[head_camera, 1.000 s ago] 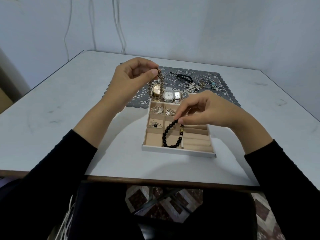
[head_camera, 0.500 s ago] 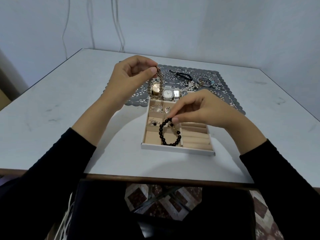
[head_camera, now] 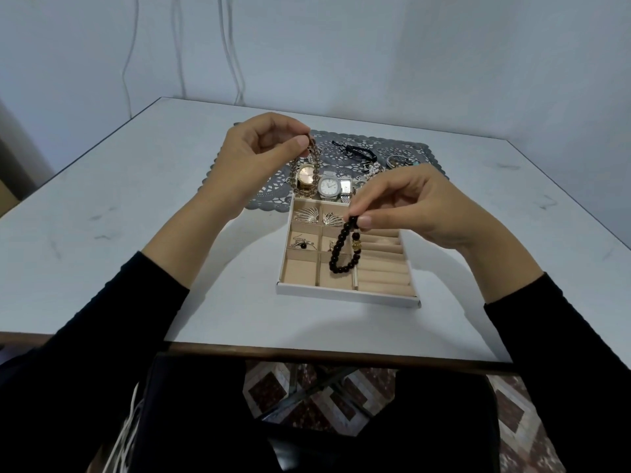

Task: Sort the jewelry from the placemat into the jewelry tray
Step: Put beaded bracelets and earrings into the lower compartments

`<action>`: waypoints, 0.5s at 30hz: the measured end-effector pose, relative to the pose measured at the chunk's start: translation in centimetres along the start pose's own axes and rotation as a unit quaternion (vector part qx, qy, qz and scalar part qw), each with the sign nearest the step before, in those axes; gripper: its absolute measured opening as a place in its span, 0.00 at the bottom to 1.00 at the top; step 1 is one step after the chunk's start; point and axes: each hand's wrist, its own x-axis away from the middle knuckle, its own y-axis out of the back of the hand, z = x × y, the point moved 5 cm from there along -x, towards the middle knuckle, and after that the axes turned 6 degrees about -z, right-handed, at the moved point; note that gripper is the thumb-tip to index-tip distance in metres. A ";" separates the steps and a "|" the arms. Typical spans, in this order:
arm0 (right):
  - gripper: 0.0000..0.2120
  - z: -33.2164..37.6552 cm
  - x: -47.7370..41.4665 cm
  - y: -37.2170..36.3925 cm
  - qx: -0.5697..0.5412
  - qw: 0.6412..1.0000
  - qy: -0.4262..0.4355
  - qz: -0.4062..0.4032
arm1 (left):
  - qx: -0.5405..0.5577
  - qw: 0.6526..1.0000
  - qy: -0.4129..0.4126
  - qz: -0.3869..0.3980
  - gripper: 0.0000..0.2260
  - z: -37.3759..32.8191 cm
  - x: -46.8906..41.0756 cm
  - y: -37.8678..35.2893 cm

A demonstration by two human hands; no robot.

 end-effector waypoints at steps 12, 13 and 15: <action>0.08 -0.8 0.0 -1.2 0.126 0.990 -0.054 0.043 | 0.001 1.000 -0.001 0.003 0.05 0.1 0.0 0.0; 0.07 -0.8 0.0 -1.1 0.140 0.987 -0.056 0.046 | 0.001 1.000 -0.001 0.003 0.05 0.1 0.0 0.0; 0.07 -0.7 0.2 -1.0 0.166 0.983 -0.059 0.050 | 0.003 1.000 0.000 0.005 0.05 0.1 0.0 0.0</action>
